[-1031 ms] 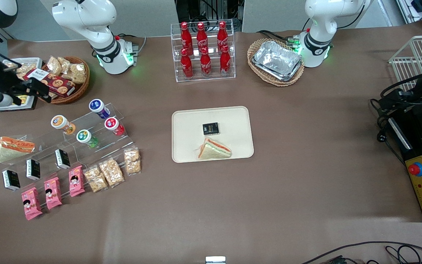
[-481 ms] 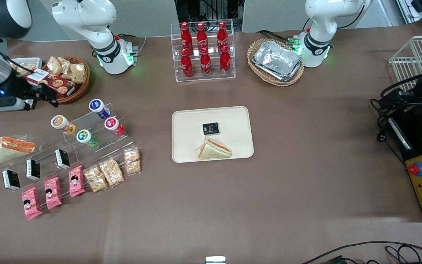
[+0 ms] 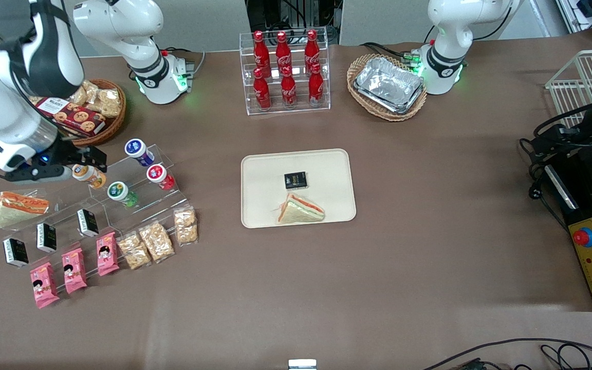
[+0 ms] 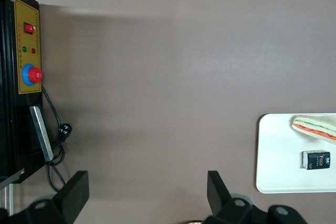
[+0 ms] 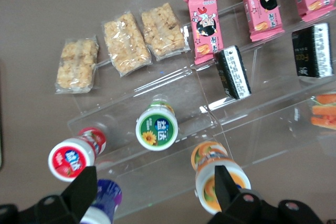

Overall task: Place green gum on tray
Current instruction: 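Lower the open right gripper over the green-capped yogurt bottle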

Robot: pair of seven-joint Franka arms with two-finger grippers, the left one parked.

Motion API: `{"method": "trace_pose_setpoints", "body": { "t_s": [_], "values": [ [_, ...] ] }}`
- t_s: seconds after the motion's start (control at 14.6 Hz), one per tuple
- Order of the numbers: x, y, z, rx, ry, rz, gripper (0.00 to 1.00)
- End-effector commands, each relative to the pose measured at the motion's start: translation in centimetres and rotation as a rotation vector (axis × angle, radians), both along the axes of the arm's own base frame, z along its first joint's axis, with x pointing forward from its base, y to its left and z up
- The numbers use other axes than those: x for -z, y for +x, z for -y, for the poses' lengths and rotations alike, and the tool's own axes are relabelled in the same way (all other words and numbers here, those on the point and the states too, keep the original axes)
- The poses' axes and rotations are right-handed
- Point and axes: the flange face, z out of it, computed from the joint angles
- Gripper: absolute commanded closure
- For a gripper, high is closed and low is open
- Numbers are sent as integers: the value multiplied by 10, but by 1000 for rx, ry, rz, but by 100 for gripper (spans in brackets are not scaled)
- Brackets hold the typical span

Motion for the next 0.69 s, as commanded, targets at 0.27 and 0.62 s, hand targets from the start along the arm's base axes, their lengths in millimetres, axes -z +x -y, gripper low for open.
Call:
{"method": "trace_pose_setpoints", "body": {
  "t_s": [0.27,0.62],
  "values": [
    [76,16,-2,-24,-15,12,1],
    [113,11,-3,-30,-17,19,1]
  ]
}}
